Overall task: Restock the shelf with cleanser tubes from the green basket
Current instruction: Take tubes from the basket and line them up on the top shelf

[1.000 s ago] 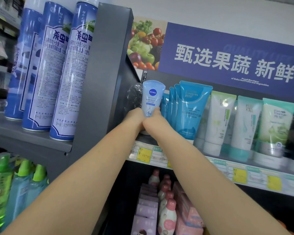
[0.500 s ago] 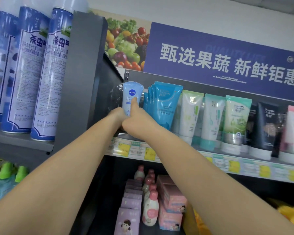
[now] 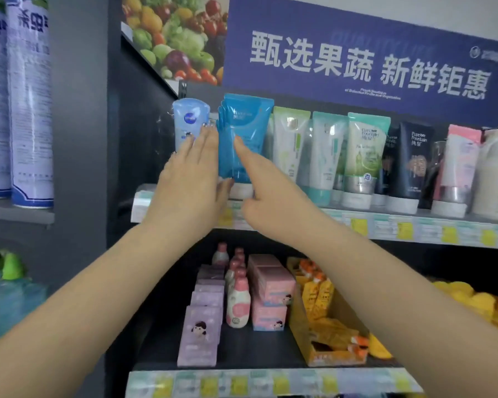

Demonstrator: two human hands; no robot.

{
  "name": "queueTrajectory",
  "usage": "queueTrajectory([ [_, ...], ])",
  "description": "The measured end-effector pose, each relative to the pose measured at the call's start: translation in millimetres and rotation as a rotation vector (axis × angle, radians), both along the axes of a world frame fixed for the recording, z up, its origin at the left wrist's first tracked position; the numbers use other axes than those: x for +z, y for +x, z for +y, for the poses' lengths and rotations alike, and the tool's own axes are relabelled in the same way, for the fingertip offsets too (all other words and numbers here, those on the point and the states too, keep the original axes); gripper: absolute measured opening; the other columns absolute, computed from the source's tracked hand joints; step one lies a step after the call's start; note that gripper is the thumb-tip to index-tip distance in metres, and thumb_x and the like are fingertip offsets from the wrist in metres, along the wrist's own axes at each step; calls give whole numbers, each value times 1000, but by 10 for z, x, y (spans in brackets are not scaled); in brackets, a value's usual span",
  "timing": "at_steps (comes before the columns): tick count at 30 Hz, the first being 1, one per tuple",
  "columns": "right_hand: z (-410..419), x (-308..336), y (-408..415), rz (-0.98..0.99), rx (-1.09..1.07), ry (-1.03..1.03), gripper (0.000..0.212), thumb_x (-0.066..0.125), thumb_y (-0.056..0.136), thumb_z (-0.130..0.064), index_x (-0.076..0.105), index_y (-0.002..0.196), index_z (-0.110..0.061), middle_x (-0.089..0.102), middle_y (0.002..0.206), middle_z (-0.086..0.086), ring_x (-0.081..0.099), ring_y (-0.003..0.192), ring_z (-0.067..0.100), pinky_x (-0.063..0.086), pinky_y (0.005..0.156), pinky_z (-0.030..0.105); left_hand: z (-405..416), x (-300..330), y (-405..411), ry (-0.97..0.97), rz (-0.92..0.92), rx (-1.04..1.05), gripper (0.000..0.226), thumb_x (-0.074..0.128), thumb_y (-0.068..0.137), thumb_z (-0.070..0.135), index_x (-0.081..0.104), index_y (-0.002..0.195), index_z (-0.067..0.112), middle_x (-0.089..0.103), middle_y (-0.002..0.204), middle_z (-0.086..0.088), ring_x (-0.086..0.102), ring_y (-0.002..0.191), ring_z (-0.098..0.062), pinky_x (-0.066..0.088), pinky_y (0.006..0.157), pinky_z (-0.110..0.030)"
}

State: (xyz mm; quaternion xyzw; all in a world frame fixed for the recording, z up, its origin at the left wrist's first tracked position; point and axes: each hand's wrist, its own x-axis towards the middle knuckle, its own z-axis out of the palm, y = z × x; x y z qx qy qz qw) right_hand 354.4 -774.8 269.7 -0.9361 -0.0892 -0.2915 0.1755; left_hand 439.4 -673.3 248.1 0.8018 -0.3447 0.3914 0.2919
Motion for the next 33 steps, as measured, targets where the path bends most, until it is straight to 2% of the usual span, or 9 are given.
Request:
queueTrajectory([
  [3, -185, -328, -177, -21, -47, -139, 82, 44, 79, 7, 9, 149, -14, 14, 156, 6, 14, 142, 21, 11, 114, 23, -123, -424, -297, 54, -88, -101, 70, 50, 85, 19, 19, 145, -1, 22, 152, -17, 21, 140, -35, 19, 114, -44],
  [5, -316, -600, -341, 24, -83, -155, 80, 44, 81, 4, 8, 149, -18, 5, 157, 4, 8, 144, 19, 6, 114, 22, -220, -703, -452, 82, -47, -156, 75, 47, 80, 24, 19, 144, -2, 21, 152, -15, 19, 140, -29, 14, 112, -39],
  [7, -458, -915, -493, 35, -132, -152, 73, 39, 84, -2, 11, 149, -16, 7, 157, 9, 11, 143, 24, 9, 115, 25, -331, -983, -576, 120, 16, -202, 75, 46, 80, 25, 17, 145, 1, 19, 153, -12, 16, 140, -24, 12, 110, -35],
  [11, -762, -1573, -703, -34, -271, -170, 77, 42, 67, -1, 30, 144, -3, 31, 146, 26, 36, 131, 43, 31, 108, 51, -611, -1483, -803, 205, 152, -347, 79, 48, 82, 20, 6, 147, 5, 10, 155, -8, 9, 143, -21, 11, 114, -34],
  [16, -1011, -2054, -955, 1, -396, -223, 82, 49, 61, 4, 34, 141, 0, 35, 144, 26, 38, 129, 45, 30, 103, 59, -919, -1902, -1010, 291, 279, -434, 80, 43, 79, 23, 4, 148, 8, 5, 157, -5, 1, 144, -17, 7, 117, -35],
  [18, -1098, -2211, -1047, 26, -430, -216, 81, 50, 62, 3, 34, 142, -1, 35, 144, 25, 38, 129, 44, 28, 103, 60, -1020, -2037, -1077, 316, 295, -453, 80, 48, 84, 25, 1, 148, 12, -1, 156, 1, -4, 144, -14, 6, 118, -37],
  [21, -1271, -2484, -1192, 60, -467, -199, 77, 51, 66, 1, 35, 142, -4, 35, 144, 26, 38, 130, 44, 28, 102, 61, -1164, -2267, -1159, 360, 339, -472, 84, 55, 88, 24, -3, 147, 18, -9, 152, 10, -13, 137, -4, -1, 113, -30],
  [27, -1625, -3139, -1472, 89, -540, -185, 74, 53, 65, 2, 44, 137, -9, 42, 137, 31, 44, 123, 50, 33, 94, 67, -1430, -2808, -1340, 523, 428, -481, 80, 51, 90, 26, -5, 147, 24, -10, 157, -2, -9, 144, -22, 3, 115, -37],
  [33, -1847, -3962, -1786, 229, -609, -126, 81, 61, 62, 5, 42, 138, -14, 41, 138, 29, 44, 123, 47, 35, 96, 64, -1669, -3506, -1534, 670, 473, -504, 82, 60, 83, 18, 11, 148, 15, 9, 156, -13, 8, 143, -34, 16, 114, -48],
])
